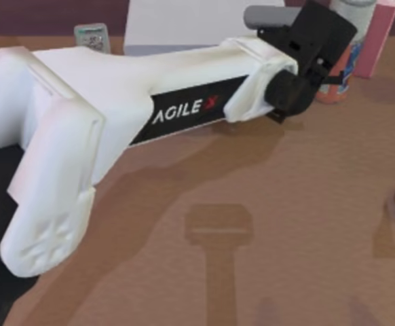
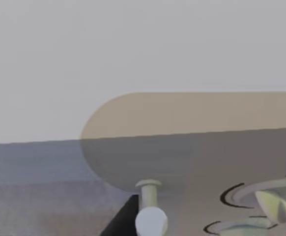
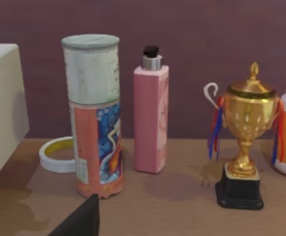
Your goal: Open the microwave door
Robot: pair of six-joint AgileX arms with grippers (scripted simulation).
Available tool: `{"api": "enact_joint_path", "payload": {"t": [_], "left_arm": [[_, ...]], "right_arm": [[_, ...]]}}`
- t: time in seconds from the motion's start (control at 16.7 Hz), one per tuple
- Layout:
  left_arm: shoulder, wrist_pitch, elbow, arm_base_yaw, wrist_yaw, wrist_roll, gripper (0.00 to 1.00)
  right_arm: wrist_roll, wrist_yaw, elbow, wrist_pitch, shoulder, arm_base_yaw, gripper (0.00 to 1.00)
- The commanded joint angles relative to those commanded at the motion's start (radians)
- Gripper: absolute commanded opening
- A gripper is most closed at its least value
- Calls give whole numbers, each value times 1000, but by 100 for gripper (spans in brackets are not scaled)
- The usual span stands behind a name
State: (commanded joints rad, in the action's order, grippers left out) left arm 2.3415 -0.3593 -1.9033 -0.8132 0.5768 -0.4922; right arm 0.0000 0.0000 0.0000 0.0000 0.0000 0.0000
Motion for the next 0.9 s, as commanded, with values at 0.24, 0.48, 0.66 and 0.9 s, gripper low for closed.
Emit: {"api": "enact_joint_path", "payload": {"t": [0.24,0.48,0.66,0.9], "left_arm": [[62,-334,-222,29,-95,-78,0],[104,-610,-405,60,-184,-144,0],[125,-715,-482,76,-225,-172,0],[129,-731,-495,78,-232,-177,0]], "right_arm": [[0,0,0,0,0,0,100],[0,0,0,0,0,0,100],[0,0,0,0,0,0,100],[0,0,0,0,0,0,100]]}}
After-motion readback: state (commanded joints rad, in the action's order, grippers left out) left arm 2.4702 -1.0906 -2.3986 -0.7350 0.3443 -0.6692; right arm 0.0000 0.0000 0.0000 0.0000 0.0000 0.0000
